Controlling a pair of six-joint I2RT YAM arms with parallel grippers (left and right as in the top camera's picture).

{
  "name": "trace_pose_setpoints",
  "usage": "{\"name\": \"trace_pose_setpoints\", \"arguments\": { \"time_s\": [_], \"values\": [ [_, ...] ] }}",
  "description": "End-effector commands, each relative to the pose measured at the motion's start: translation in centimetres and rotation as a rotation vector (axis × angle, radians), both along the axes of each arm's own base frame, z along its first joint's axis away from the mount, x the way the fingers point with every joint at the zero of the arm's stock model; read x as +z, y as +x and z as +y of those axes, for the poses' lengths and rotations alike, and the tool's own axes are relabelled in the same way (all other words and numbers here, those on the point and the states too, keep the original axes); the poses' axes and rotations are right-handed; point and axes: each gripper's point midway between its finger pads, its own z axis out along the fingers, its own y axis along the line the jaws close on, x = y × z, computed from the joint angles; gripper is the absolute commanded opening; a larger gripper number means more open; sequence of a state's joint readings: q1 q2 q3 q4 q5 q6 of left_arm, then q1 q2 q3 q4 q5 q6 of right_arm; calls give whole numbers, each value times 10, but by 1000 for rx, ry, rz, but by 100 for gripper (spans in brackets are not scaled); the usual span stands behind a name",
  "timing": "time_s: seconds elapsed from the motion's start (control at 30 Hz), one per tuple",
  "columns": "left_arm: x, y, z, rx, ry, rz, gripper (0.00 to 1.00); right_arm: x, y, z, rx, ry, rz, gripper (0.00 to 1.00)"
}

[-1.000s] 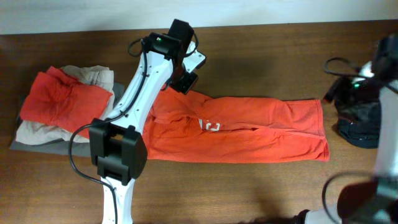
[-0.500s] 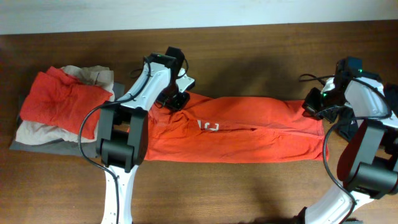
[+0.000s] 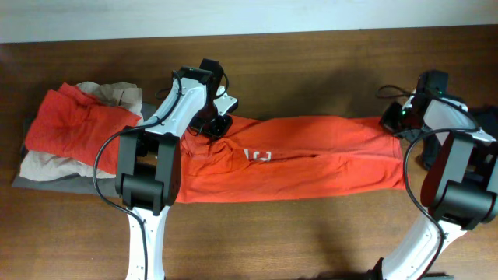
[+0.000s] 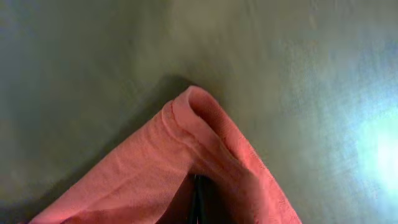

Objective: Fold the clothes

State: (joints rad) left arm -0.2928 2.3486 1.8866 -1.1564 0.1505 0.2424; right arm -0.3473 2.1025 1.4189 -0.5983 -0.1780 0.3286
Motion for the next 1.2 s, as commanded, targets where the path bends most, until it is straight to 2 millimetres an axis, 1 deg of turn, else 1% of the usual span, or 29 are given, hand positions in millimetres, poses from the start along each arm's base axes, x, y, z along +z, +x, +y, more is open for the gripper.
{"name": "trace_pose_setpoints", "arguments": {
  "time_s": [0.0, 0.1, 0.17, 0.23, 0.27, 0.37, 0.43, 0.47, 0.57, 0.67, 0.73, 0.77, 0.83, 0.9, 0.97, 1.0, 1.07, 1.1, 1.17],
  "values": [
    [-21, -9, 19, 15, 66, 48, 1, -59, -12, -7, -21, -23, 94, 4],
    [-21, -10, 19, 15, 67, 51, 1, -60, 3, -11, -21, -38, 32, 4],
    [-21, -10, 20, 15, 71, 50, 1, -55, 11, -14, -21, -48, 6, 4],
    [-22, -8, 25, 12, 102, 38, 1, -45, 20, -17, -17, -53, -11, 4],
    [-22, -6, 29, 11, 124, 30, 1, -39, 25, -19, -15, -58, -19, 4],
    [-21, 1, 39, 11, 184, -4, 2, -14, 36, -32, -24, -67, -31, 9],
    [-15, 8, 38, 28, 178, -23, 7, 7, 40, -41, -11, -75, -25, 9],
    [-11, 11, 37, 32, 176, -33, 11, 19, 41, -45, 4, -81, -21, 9],
    [14, 24, 38, 43, 165, -72, 24, 53, 36, -55, 8, -77, 10, 9],
    [51, 38, 37, 57, 147, -131, 37, 87, 26, -64, -16, -58, 41, 9],
    [81, 49, 36, 65, 131, -188, 40, 105, 18, -67, -28, -46, 54, 9],
    [96, 53, 36, 68, 123, -216, 41, 116, 16, -66, -30, -24, 47, 9],
    [127, 60, 34, 74, 105, -274, 43, 136, 13, -58, -24, 48, 25, 9],
    [154, 63, 32, 78, 87, -326, 46, 152, 10, -47, 23, 92, 7, 11],
    [177, 64, 32, 82, 73, -370, 47, 160, 6, -36, 82, 114, 4, 14],
    [185, 64, 32, 83, 69, -382, 47, 163, 4, -30, 103, 127, 7, 15],
    [191, 61, 33, 92, 66, -387, 45, 162, 0, -12, 161, 156, 27, 18],
    [191, 59, 33, 113, 65, -375, 39, 160, -2, -2, 195, 167, 45, 18],
    [189, 52, 28, 131, 35, -338, 31, 155, -4, 23, 271, 186, 75, 18]
  ]
}}
